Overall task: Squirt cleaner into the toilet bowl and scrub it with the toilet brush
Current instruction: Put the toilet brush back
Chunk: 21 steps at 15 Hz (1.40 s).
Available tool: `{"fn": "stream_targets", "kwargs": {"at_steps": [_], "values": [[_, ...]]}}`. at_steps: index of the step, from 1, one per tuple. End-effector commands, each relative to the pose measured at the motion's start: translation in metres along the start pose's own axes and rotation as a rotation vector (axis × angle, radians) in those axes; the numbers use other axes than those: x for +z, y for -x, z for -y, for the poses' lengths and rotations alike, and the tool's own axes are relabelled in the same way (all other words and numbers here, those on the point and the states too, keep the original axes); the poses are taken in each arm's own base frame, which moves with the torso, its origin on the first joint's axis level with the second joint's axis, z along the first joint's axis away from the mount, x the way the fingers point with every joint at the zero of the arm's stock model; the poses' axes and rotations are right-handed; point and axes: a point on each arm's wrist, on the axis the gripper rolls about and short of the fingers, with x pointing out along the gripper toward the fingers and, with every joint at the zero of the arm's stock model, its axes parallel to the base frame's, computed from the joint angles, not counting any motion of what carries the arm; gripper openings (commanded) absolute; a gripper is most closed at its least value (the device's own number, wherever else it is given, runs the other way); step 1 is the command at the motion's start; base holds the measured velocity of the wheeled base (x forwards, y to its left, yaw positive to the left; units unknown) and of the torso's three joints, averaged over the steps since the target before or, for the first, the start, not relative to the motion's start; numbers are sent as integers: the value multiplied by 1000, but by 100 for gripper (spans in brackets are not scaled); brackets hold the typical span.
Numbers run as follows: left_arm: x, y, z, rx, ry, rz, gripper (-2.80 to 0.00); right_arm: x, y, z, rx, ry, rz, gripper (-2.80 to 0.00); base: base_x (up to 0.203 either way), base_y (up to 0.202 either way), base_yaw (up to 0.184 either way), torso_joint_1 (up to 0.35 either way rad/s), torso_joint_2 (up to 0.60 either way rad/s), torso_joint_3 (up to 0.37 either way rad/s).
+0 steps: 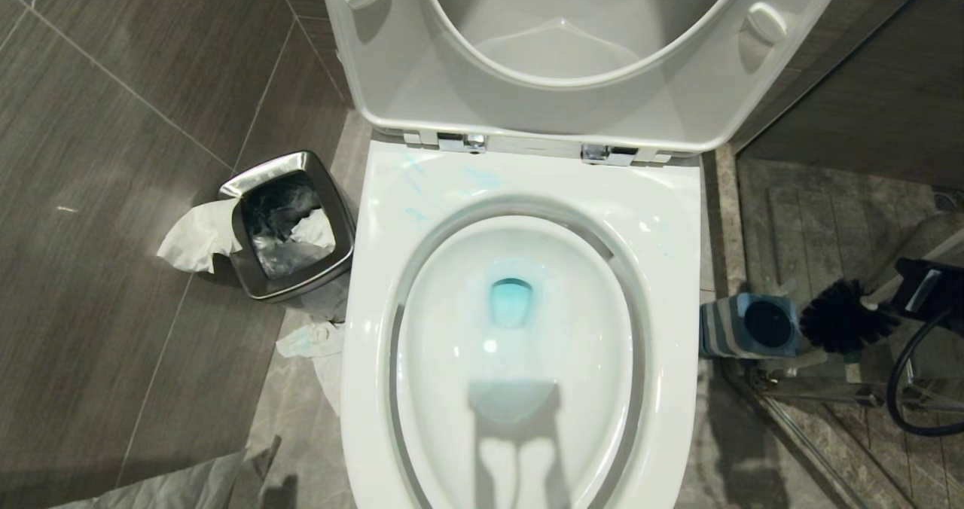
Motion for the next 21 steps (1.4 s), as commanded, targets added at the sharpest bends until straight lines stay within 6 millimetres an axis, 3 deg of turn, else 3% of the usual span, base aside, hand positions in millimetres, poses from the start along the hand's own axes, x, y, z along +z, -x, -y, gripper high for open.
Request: {"fn": "stream_targets", "kwargs": {"at_steps": [1, 15, 21], "values": [[0, 0, 0, -1, 0, -3, -280, -18, 1, 3, 7, 2, -41, -280, 0, 0, 0, 0, 0, 0], [0, 0, 0, -1, -6, -2, -280, -93, -71, 20, -42, 13, 33, -280, 0, 0, 0, 0, 0, 0], [0, 0, 0, -1, -6, -2, -280, -102, -88, 19, -9, 11, 20, -280, 0, 0, 0, 0, 0, 0]]}}
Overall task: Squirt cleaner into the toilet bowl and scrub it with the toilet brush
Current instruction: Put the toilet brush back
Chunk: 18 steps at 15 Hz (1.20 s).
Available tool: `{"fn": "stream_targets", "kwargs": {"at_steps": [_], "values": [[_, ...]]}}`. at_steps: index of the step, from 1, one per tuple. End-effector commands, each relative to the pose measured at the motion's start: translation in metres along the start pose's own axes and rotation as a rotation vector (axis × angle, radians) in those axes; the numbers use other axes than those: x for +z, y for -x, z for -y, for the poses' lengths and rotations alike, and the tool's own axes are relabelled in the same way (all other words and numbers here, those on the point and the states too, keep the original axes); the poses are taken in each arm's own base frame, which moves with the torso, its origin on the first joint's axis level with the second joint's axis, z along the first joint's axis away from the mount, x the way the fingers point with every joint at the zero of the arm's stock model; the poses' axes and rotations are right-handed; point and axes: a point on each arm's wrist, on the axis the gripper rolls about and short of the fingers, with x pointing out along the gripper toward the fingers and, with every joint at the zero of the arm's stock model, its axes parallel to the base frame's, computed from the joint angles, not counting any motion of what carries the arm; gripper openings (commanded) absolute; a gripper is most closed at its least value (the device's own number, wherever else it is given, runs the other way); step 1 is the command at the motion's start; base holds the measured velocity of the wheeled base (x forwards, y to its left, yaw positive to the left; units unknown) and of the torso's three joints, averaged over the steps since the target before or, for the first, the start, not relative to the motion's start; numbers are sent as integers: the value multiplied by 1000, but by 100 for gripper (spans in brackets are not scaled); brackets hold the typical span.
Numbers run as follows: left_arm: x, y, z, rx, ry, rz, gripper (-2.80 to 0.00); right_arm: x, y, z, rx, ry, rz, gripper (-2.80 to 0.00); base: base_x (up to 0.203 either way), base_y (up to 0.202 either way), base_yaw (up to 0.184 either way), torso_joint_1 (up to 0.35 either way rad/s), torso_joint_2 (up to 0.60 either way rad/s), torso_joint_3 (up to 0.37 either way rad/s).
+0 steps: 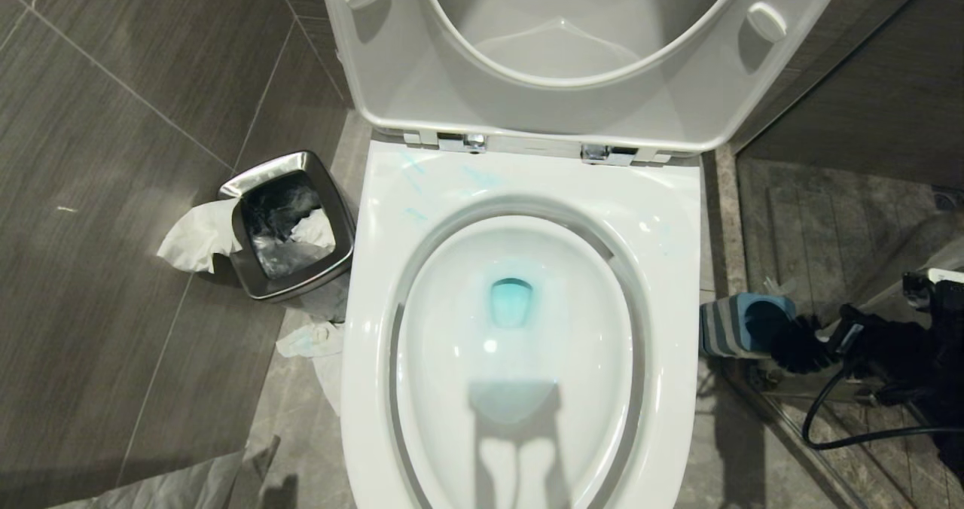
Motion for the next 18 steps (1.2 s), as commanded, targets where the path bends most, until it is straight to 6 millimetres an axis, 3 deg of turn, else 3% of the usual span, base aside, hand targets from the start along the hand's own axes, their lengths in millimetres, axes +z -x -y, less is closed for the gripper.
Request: {"fn": "stream_targets", "kwargs": {"at_steps": [1, 10, 18], "values": [[0, 0, 0, 0, 0, -3, -280, -6, -9, -1, 1, 0, -8, -280, 0, 0, 0, 0, 0, 0], [0, 0, 0, -2, 1, -3, -280, 16, -17, -5, 67, -10, 86, -280, 0, 0, 0, 0, 0, 0], [-1, 0, 0, -2, 3, -4, -280, 19, -29, -7, 91, -11, 113, -280, 0, 0, 0, 0, 0, 0]]}}
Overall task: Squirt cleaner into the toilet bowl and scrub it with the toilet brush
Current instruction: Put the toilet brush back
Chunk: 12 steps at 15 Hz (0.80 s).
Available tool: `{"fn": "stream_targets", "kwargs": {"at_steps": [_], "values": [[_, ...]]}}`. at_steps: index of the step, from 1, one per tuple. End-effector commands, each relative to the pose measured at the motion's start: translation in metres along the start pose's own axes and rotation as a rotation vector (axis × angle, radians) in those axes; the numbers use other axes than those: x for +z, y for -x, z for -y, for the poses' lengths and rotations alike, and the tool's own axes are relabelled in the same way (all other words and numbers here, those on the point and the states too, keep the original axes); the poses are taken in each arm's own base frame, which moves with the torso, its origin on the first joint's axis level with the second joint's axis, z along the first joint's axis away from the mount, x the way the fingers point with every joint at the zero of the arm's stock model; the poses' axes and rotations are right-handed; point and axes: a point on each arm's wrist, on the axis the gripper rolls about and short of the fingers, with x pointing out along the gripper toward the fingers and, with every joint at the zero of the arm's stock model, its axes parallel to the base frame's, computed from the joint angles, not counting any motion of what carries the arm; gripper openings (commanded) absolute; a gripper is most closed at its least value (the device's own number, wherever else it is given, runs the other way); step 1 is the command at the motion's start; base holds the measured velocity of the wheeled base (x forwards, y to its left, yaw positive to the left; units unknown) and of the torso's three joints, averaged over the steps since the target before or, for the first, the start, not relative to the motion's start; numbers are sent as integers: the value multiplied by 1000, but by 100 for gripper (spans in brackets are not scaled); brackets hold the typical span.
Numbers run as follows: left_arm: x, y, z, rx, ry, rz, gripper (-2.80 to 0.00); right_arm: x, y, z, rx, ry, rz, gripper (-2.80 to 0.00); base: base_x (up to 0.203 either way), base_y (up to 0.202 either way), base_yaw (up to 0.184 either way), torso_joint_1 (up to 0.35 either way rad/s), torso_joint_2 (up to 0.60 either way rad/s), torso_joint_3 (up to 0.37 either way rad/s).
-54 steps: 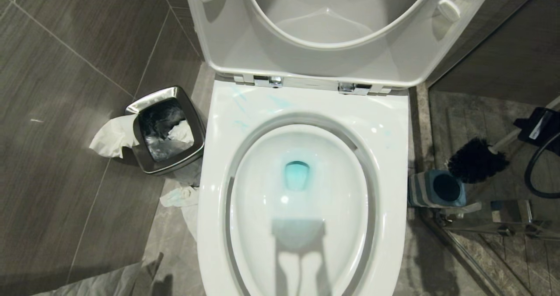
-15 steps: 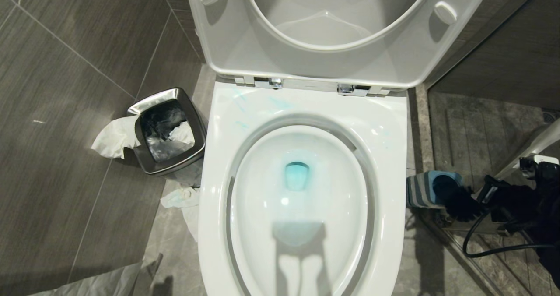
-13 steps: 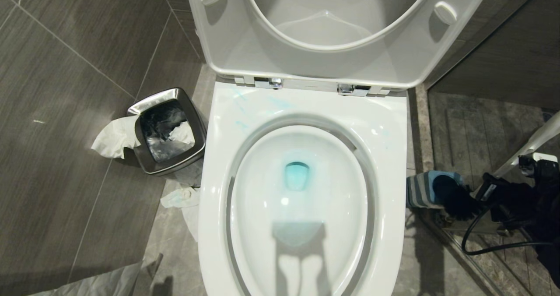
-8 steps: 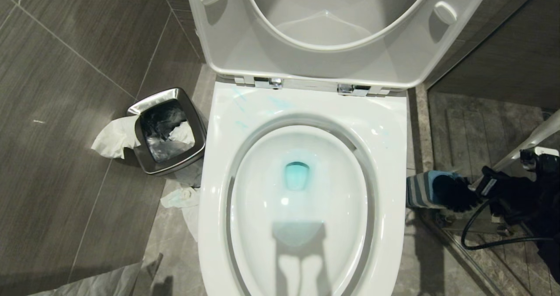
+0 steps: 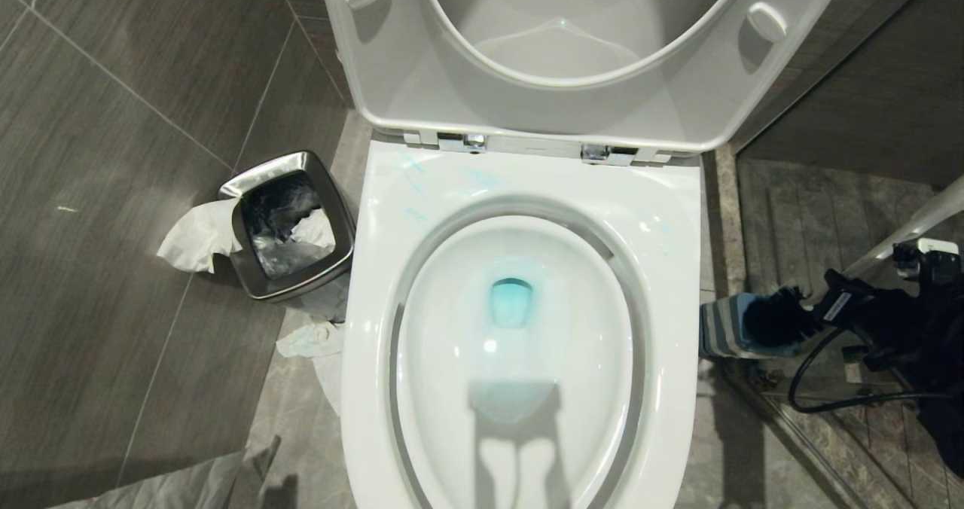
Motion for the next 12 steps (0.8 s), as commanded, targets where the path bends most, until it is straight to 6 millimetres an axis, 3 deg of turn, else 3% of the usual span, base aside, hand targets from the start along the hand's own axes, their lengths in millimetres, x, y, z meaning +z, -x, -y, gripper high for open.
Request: {"fn": "stream_targets", "kwargs": {"at_steps": [1, 12], "values": [[0, 0, 0, -1, -2, -3, -280, -1, -4, 0, 1, -1, 9, -280, 0, 0, 0, 0, 0, 0], [0, 0, 0, 1, -5, -1, -280, -19, -13, 5, -15, 3, -43, -280, 0, 0, 0, 0, 0, 0]]}}
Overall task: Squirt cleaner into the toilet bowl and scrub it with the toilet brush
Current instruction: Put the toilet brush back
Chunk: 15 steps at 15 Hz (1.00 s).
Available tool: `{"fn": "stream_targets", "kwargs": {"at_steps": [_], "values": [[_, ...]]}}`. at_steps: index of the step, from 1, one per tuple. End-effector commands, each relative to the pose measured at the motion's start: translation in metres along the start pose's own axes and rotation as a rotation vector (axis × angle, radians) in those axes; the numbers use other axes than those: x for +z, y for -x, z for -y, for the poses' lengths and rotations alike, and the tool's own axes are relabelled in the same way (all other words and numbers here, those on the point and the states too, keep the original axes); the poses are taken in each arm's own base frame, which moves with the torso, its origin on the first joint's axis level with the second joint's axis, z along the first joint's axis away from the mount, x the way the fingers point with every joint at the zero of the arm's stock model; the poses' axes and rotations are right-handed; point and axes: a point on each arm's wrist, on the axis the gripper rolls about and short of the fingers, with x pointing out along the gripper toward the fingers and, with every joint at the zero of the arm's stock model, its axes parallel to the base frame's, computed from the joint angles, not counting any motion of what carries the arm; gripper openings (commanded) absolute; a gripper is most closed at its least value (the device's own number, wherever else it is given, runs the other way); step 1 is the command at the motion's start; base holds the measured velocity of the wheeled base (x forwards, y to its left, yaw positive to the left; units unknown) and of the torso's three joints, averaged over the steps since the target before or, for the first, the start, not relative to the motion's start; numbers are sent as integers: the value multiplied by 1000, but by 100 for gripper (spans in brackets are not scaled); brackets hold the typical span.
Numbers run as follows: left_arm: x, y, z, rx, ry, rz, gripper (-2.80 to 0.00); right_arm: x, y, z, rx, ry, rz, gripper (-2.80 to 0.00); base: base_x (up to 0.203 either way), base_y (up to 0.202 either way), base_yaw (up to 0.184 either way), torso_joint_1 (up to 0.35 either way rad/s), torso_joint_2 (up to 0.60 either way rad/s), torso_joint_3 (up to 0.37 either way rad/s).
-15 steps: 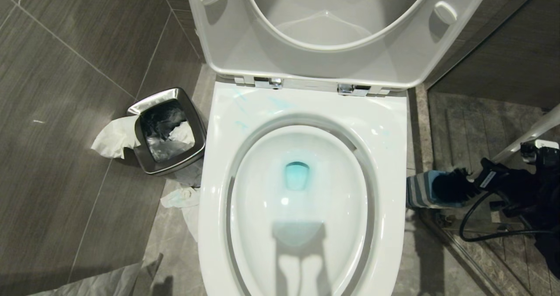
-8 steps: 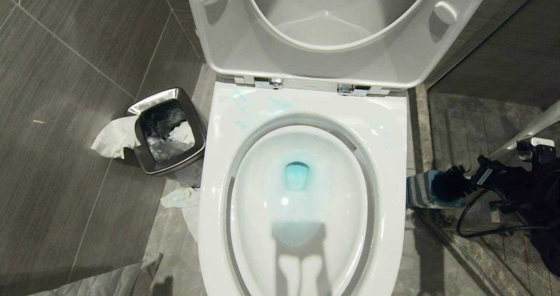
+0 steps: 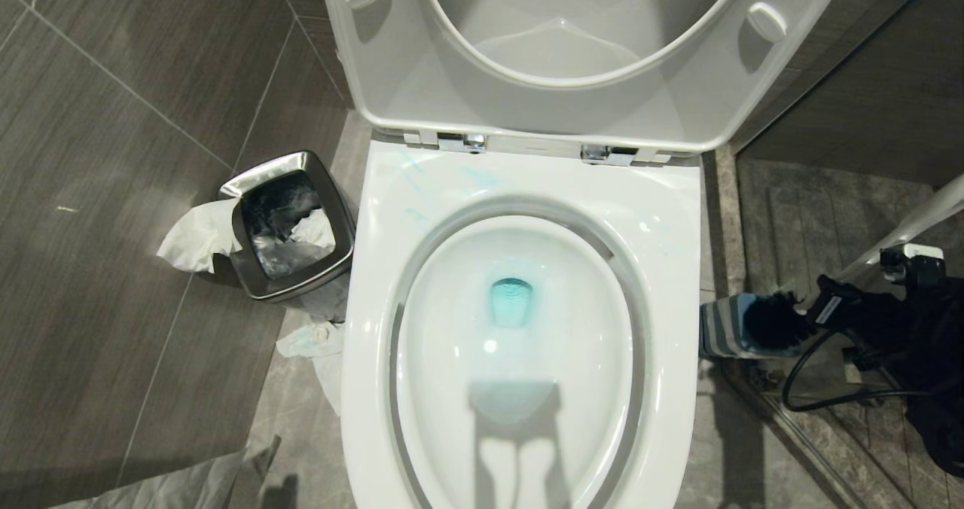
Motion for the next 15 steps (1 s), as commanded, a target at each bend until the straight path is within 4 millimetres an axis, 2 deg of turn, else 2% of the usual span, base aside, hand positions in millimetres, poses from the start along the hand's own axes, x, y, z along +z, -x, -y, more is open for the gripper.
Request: {"fn": "stream_targets", "kwargs": {"at_steps": [1, 8, 15], "values": [[0, 0, 0, 0, 0, -3, -280, -9, -3, 3, -11, 3, -23, -280, 0, 0, 0, 0, 0, 0], [0, 0, 0, 0, -1, -3, -280, -9, -6, 5, -15, 1, -19, -280, 0, 0, 0, 0, 0, 0], [0, 0, 0, 0, 0, -3, -280, -8, -5, 5, -15, 1, -16, -280, 0, 0, 0, 4, 3, -166]]}}
